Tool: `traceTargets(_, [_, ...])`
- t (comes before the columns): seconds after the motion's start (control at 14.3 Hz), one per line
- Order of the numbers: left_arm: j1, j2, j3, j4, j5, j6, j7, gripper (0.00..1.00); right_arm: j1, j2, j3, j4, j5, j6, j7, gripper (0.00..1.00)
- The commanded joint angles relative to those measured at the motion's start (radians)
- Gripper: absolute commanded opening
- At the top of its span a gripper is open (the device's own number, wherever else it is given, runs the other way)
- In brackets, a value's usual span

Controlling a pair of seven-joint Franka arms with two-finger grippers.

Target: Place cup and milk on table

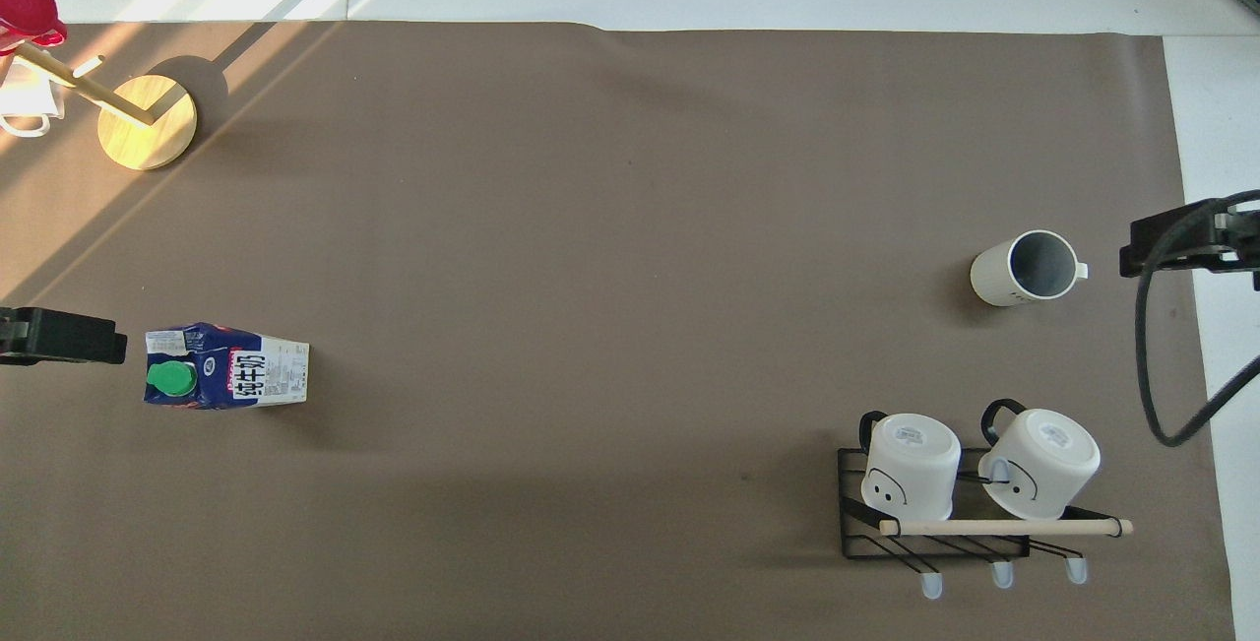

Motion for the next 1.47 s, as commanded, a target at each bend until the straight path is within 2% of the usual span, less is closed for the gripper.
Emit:
traceTargets(0.0, [0.01,0.008,-0.005,0.021,0.002,-0.021,-0.002,1.0,-0.009,-0.011,-0.001,-0.009,0.018,0.005,-0.021,1.0])
traceTargets(1.05, [-0.004,-0.008,-0.005,0.001,0.0,-0.025,0.011,1.0,-0.036,-0.009,-0.002,-0.01,0.017,0.009,-0.025,1.0])
traceTargets(1.4, [0.008,-0.008,-0.005,0.001,0.0,-0.027,0.008,1.0,-0.035,-0.013,-0.001,-0.113,0.017,0.168,-0.018,1.0])
